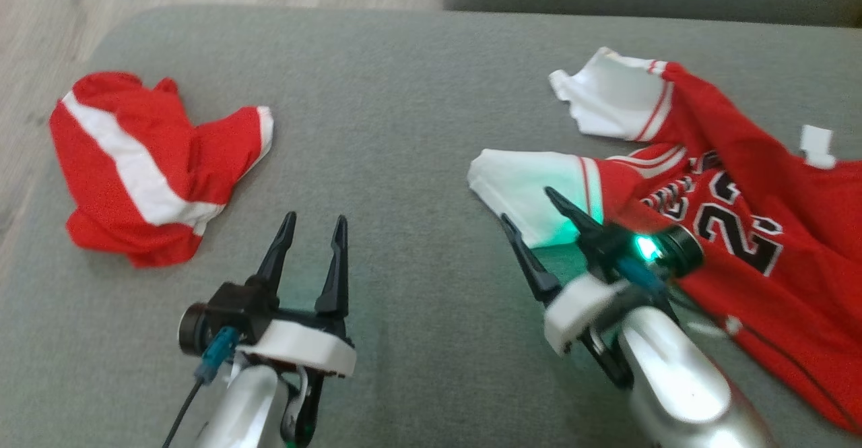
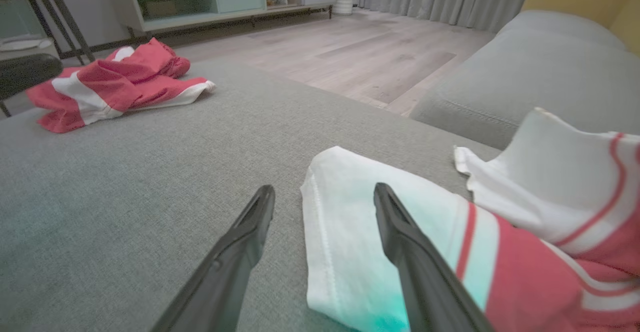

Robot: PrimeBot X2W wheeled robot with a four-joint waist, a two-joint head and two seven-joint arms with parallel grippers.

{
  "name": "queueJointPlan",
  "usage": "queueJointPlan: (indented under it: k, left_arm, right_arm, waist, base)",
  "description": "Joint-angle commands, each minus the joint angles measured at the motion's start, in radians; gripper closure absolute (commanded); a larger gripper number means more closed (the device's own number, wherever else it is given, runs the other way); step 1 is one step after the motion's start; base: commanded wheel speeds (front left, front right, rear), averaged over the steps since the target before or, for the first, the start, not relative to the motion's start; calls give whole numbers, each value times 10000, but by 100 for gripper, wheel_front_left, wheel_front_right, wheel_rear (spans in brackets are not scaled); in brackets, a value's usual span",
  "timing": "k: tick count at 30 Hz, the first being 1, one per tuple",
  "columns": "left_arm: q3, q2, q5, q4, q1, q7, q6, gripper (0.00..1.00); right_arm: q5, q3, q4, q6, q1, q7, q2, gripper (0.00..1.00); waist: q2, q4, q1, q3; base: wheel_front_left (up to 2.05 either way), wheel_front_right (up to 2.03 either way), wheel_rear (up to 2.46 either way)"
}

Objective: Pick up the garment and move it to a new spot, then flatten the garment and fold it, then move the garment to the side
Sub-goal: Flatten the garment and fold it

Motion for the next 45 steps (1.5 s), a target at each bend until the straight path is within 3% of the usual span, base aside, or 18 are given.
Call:
queueJointPlan:
  k: [1, 9, 20, 21, 22, 23, 31, 39, 45]
  left_arm:
    - [164, 23, -111, -303, -526, -122, 66, 0]
    - [-278, 23, -433, -358, -789, -122, 212, 0]
    - [-344, 22, -483, -385, -831, -122, 239, 0]
    - [-349, 22, -490, -380, -835, -122, 238, 0]
    - [-354, 22, -499, -375, -841, -122, 241, 0]
    - [-358, 22, -508, -368, -844, -122, 244, 0]
    - [-211, 22, -433, -270, -781, -122, 278, 0]
    - [118, 22, -312, -212, -654, -122, 258, 0]
    - [308, 22, -195, -174, -493, -122, 232, 0]
  right_arm:
    - [108, 517, 191, -7, -709, 333, -14, 0]
    - [-18, 594, 2233, -7, -2169, 1578, -14, 0]
    - [1044, 712, 3885, -7, -2832, 2192, -14, 0]
    - [1141, 777, 3973, -7, -2852, 2216, -14, 18]
    - [1253, 848, 4028, -7, -2866, 2213, -14, 97]
    - [1376, 935, 4062, -7, -2869, 2185, -14, 100]
    - [2821, 2263, 3576, -7, -2708, 1414, -14, 100]
    - [4988, 5502, 1929, -7, -2291, 1013, -14, 100]
    - [5964, 7829, 1246, -7, -2282, 1097, -14, 100]
  waist:
    - [0, 318, -1, 300]
    - [0, 868, -1, 664]
    - [0, 1092, -1, 943]
    - [0, 1106, -1, 943]
    - [0, 1117, -1, 937]
    - [0, 1125, -1, 924]
    - [0, 1005, -1, 646]
    - [0, 630, -1, 123]
    - [0, 248, -1, -232]
  base:
    - [0, 0, 0]
    - [0, 0, 0]
    - [0, 0, 0]
    - [0, 0, 0]
    - [0, 0, 0]
    - [0, 0, 0]
    - [0, 0, 0]
    - [0, 0, 0]
    - [0, 0, 0]
